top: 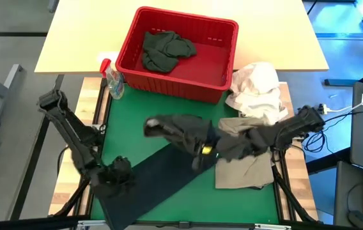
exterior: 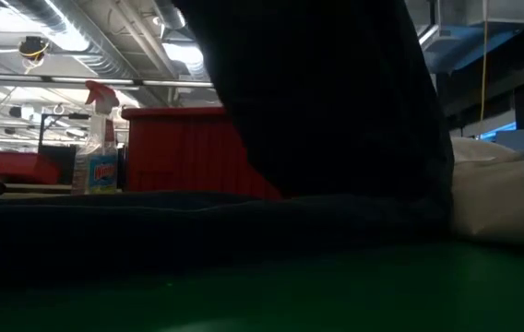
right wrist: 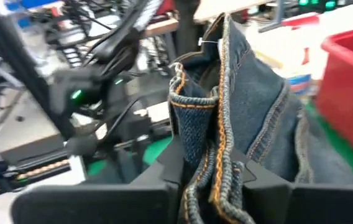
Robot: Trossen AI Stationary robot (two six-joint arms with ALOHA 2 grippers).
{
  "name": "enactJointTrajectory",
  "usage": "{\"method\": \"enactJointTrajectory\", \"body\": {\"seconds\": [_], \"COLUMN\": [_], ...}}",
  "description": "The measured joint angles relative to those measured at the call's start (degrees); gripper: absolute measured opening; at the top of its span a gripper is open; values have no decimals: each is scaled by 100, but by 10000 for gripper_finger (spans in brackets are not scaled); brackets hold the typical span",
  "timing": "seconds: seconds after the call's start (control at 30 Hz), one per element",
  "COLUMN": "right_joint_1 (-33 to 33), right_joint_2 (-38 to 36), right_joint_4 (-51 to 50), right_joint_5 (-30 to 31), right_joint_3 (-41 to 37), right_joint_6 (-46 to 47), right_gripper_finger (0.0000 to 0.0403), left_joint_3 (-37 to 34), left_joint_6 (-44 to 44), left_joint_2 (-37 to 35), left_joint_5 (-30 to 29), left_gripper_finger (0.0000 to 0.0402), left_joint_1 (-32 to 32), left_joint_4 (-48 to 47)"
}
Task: Fold Laundry from Bin
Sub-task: Fold the blue pants
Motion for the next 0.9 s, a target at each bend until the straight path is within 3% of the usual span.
{"method": "enactJointTrajectory", "body": {"seconds": [0.17,0.3,0.4,0.67,0.9], "right_joint_1": [350,581,734,923,879], "right_joint_2": [666,1195,1656,3020,4106], "right_joint_4": [1112,2172,2528,2798,3269], "right_joint_5": [-17,-9,120,347,521], "right_joint_3": [-1,50,322,1522,2459], "right_joint_6": [299,434,440,527,612], "right_gripper_finger": [43,43,43,43,43], "left_joint_3": [0,0,0,2,2], "left_joint_6": [-130,-237,-335,-172,384], "left_joint_2": [-429,-812,-1149,-2187,-3042], "left_joint_5": [89,1029,1148,62,-762], "left_gripper_finger": [146,146,146,146,146], "left_joint_1": [-641,-923,-1144,-1738,-1829], "left_joint_4": [-30,-460,-756,-1171,-1384]}}
